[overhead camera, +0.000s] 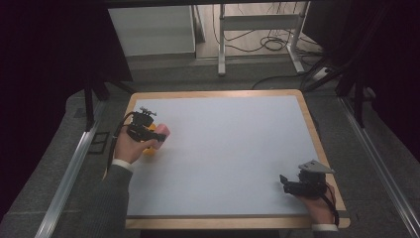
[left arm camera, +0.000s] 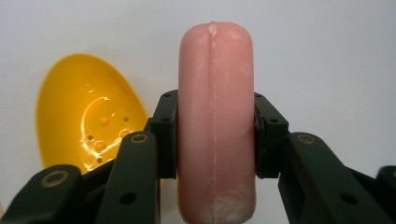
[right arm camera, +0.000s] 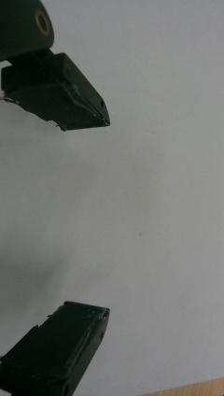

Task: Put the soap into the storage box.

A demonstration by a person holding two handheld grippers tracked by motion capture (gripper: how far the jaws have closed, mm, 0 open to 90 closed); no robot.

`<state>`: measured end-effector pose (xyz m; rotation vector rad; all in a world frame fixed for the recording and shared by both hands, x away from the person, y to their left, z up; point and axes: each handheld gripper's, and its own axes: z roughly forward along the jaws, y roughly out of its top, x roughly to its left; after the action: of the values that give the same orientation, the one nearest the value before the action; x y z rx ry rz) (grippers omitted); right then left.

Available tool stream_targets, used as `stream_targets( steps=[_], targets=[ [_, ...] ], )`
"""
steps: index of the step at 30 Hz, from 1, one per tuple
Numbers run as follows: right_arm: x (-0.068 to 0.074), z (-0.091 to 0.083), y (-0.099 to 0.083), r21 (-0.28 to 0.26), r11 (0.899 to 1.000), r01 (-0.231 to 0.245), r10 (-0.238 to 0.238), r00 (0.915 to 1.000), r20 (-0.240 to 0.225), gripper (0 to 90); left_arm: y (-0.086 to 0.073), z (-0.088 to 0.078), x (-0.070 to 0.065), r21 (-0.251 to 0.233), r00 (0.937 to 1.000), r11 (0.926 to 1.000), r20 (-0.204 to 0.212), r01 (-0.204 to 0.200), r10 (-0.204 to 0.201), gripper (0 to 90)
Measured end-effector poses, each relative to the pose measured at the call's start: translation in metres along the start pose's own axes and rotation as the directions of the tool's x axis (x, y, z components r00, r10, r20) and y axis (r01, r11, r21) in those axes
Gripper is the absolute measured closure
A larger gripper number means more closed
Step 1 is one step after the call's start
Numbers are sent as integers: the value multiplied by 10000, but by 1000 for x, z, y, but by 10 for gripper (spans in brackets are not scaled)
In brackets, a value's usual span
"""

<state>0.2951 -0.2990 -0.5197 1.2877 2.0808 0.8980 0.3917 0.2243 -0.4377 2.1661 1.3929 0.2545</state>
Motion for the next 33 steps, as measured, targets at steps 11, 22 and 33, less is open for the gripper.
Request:
stream_targets(
  steps=[11,22,33],
  targets=[
    [0,0,0,-8,10000,-7,7,10000,8,75,-2,-10,12,-148,9996,9996,-107,246,-248,604],
    [0,1,0,24,10000,22,-22,10000,26,75,-6,-11,28,-229,9967,9979,-526,614,-625,604],
    [0,1,-1,57,10000,7,-8,10000,28,75,-11,-1,40,-60,9917,9954,-852,959,-961,604]
  ],
)
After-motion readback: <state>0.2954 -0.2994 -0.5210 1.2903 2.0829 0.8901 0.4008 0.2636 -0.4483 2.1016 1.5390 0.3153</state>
